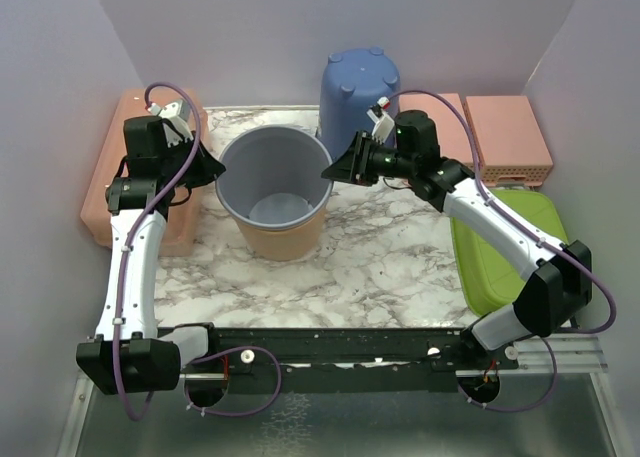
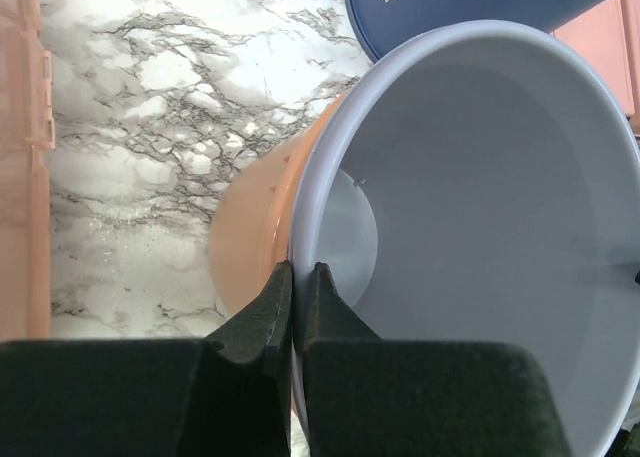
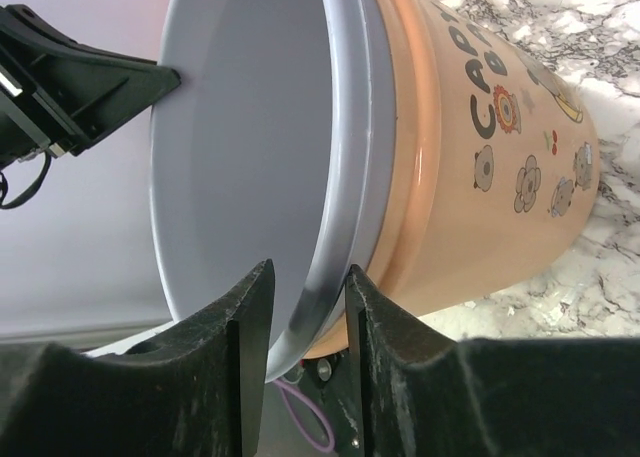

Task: Turn the large container upside down
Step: Pick up the container from the container.

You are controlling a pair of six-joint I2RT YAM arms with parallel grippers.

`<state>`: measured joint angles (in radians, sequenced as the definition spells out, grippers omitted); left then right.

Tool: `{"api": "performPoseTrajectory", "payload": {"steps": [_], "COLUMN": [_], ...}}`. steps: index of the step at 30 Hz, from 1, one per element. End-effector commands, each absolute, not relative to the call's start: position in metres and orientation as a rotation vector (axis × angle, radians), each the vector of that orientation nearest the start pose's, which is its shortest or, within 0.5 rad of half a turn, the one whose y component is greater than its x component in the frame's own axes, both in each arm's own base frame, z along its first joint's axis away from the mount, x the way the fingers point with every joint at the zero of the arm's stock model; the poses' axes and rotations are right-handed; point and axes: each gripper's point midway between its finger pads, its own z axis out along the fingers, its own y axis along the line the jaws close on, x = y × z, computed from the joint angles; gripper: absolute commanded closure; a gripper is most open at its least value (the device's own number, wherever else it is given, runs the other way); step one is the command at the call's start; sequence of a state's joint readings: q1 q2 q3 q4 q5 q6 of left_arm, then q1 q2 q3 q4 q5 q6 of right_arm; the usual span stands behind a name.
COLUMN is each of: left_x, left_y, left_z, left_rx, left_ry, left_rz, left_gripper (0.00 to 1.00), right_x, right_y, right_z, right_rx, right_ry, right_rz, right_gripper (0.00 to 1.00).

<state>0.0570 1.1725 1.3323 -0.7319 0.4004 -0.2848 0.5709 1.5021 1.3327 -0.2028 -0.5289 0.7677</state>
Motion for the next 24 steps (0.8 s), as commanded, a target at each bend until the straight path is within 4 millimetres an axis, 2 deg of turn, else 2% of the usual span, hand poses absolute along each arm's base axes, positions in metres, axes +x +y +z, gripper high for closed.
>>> {"api": "performPoseTrajectory", "payload": {"steps": [1, 5, 7, 9, 13, 17, 20, 24], "left_x": [0.331, 0.333, 0.335, 0.335, 0.340, 0.345, 0.343, 0.343], "left_y": [-0.075, -0.077, -0.073, -0.073, -0.072, -0.071, -0.073, -0.072], "left_z": [0.315, 0.310, 0.309, 0.314, 0.323, 0.326, 0.331, 0.324], "left_rx": [-0.090, -0.080, -0.094, -0.093, -0.087, -0.094, -0.084, -0.094], "left_ry": [2.065, 2.078, 2.077, 2.066, 2.050, 2.054, 2.042, 2.057], "left_rz": [-0.662, -0.674, -0.647, -0.647, -0.639, -0.635, -0.645, -0.637], "left_gripper": [1.00, 1.00, 1.00, 1.00, 1.00, 1.00, 1.00, 1.00], "right_x": [0.306, 0.313, 0.317, 0.315, 0.310, 0.312, 0.307, 0.307], "right_y": [0.345, 0.341, 0.337, 0.339, 0.347, 0.346, 0.349, 0.352], "right_z": [0.309, 0.310, 0.308, 0.314, 0.326, 0.321, 0.332, 0.335], "right_rx": [-0.205, -0.121, -0.050, -0.068, -0.151, -0.124, -0.152, -0.169], "right_ry": [2.094, 2.073, 2.065, 2.037, 2.008, 2.033, 1.985, 1.966], "right_rz": [1.446, 1.424, 1.414, 1.440, 1.499, 1.491, 1.546, 1.569], "right_gripper": [0.64, 0.67, 0.72, 0.76, 0.76, 0.82, 0.82, 0.82]}}
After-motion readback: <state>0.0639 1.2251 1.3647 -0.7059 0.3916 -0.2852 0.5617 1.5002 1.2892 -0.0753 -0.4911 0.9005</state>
